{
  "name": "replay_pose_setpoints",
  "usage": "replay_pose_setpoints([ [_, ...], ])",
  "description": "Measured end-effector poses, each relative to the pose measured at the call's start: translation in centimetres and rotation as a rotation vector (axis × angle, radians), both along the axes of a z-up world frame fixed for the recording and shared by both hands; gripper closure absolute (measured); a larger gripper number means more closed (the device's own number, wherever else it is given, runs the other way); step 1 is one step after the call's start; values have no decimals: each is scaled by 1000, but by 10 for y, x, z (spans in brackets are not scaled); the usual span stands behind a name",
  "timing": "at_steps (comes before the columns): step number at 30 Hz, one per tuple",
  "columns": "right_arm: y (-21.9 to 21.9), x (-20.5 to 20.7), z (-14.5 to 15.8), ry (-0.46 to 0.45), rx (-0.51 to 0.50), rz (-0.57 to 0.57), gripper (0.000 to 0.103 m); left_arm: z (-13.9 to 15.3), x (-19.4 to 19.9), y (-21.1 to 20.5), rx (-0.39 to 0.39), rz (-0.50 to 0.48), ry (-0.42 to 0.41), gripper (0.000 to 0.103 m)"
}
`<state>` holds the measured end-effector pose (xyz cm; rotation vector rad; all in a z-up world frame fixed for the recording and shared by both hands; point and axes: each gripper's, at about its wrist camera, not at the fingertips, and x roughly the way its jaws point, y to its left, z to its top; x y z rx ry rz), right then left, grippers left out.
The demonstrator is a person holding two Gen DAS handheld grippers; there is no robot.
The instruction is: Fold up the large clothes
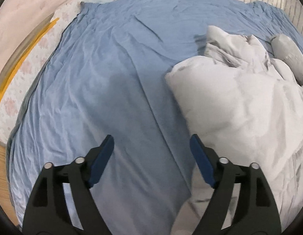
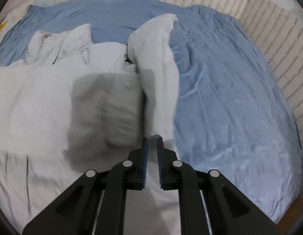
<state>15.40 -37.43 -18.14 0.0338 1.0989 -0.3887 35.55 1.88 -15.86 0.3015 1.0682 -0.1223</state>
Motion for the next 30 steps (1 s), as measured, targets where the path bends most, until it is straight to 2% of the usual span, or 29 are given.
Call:
replay_pose_setpoints([
  [1,-2,-2,7,-22,8,4,61,5,-10,12,2,-9,-1,21],
  [2,-8,-9,15,-47,22,2,49,12,-20,16,2,-18,-4,21],
  [3,-13,-15,24,-76,33,-7,40,6,-11,1,0,-28,-9,21],
  [5,-24,-22,43,-135,62,-30,40,11,-15,-2,-13,-43,-13,22],
  [6,-28,-23,46,-143,74,-33,40,8,-12,-8,-20,-43,-5,32],
  [7,-27,-21,50,-159,90,-28,40,5,-11,-13,-32,-43,19,49],
  [9,-14,-7,55,-179,116,17,40,-1,-8,-21,-49,-37,71,67],
  [10,-4,1,54,-177,129,44,41,-8,-6,-28,-58,-36,105,76],
  [11,9,12,51,-169,141,67,42,-17,-2,-40,-59,-43,119,80],
  [12,17,23,45,-155,152,90,51,-22,-5,-45,-53,-53,127,86],
  [13,26,29,38,-141,152,102,69,-27,-6,-54,-30,-61,125,89],
  [15,38,50,14,-77,139,115,87,-35,-9,-63,18,-73,115,90],
  [17,39,69,-16,-3,172,91,89,-49,-4,-73,59,-79,127,92],
  [20,39,91,-50,66,150,83,92,-78,13,-87,121,-89,167,92],
  [22,40,110,-62,84,125,99,95,-89,24,-92,124,-89,197,92],
  [25,44,142,-74,109,80,134,97,-100,43,-103,168,-91,204,92],
  [28,42,174,-83,147,82,142,97,-106,64,-103,149,-54,255,93],
  [30,37,180,-81,170,109,130,97,-104,69,-97,114,-30,283,93],
])
